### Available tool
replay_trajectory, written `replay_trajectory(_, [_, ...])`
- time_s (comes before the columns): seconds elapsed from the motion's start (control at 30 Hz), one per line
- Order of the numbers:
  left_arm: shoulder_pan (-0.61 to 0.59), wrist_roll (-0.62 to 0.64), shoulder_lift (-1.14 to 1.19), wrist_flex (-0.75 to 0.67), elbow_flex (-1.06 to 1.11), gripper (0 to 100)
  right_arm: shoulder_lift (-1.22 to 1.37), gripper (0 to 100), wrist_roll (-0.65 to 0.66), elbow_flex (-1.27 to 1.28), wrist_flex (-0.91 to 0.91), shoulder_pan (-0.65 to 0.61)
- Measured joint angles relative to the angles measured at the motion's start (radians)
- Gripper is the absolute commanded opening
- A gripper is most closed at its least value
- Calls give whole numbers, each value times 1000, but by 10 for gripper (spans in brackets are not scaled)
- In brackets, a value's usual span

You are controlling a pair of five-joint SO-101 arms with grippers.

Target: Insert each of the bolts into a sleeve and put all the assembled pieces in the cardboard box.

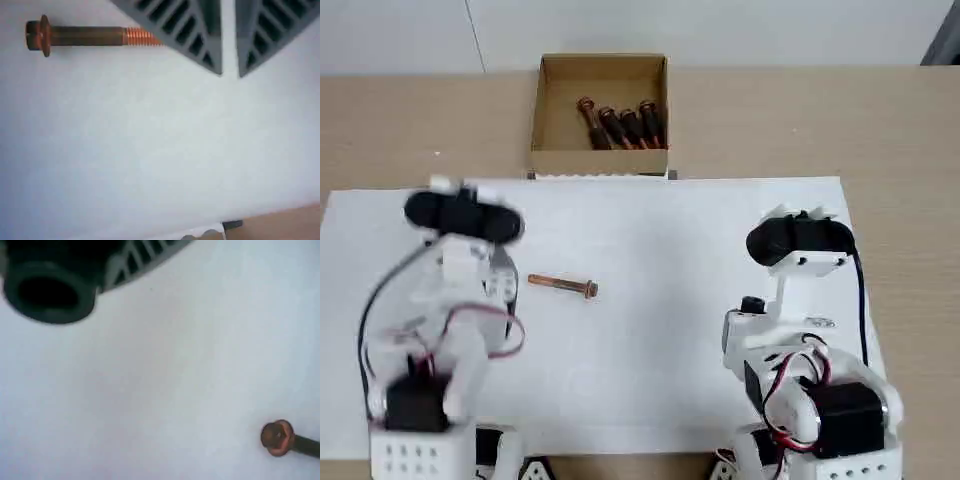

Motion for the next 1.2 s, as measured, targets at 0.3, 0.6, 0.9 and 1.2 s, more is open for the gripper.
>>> replay_trajectory(0.3, [0,-166,509,132,-330,8,-5,2,0,0,-63,0])
replay_trajectory(0.6, [109,-399,779,259,-485,6,-3,2,2,0,-104,0])
replay_trajectory(0.9, [140,-810,934,279,-486,33,-3,2,2,0,-104,2])
replay_trajectory(1.2, [166,-922,953,279,-488,146,-3,2,2,0,-104,2])
